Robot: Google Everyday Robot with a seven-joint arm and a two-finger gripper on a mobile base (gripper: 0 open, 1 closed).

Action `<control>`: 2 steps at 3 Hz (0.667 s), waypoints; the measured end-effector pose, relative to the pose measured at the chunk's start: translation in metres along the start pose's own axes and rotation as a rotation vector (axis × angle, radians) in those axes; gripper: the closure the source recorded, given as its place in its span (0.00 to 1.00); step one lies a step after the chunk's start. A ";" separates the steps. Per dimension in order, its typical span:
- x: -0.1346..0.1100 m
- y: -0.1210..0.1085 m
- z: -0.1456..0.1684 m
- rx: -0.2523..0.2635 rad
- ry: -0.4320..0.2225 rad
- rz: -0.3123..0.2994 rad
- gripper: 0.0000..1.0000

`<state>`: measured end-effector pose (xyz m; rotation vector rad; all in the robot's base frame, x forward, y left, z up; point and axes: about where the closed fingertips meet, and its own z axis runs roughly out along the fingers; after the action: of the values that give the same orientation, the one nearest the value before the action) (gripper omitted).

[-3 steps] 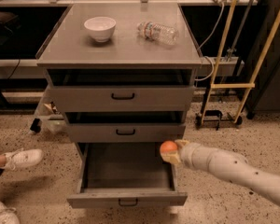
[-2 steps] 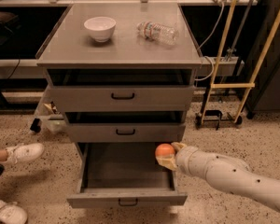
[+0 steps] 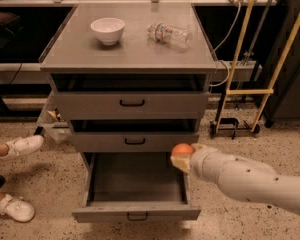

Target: Pick orange from bottom drawer and place on counter

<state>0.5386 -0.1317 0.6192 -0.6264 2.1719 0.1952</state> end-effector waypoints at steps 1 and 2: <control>-0.035 -0.017 -0.015 0.054 -0.032 0.022 1.00; -0.035 -0.017 -0.015 0.054 -0.032 0.022 1.00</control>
Offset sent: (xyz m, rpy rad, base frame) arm 0.0155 -0.0069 0.0375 0.0033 -0.0388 -0.0523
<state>0.5542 -0.1387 0.6571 -0.5649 2.1466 0.1571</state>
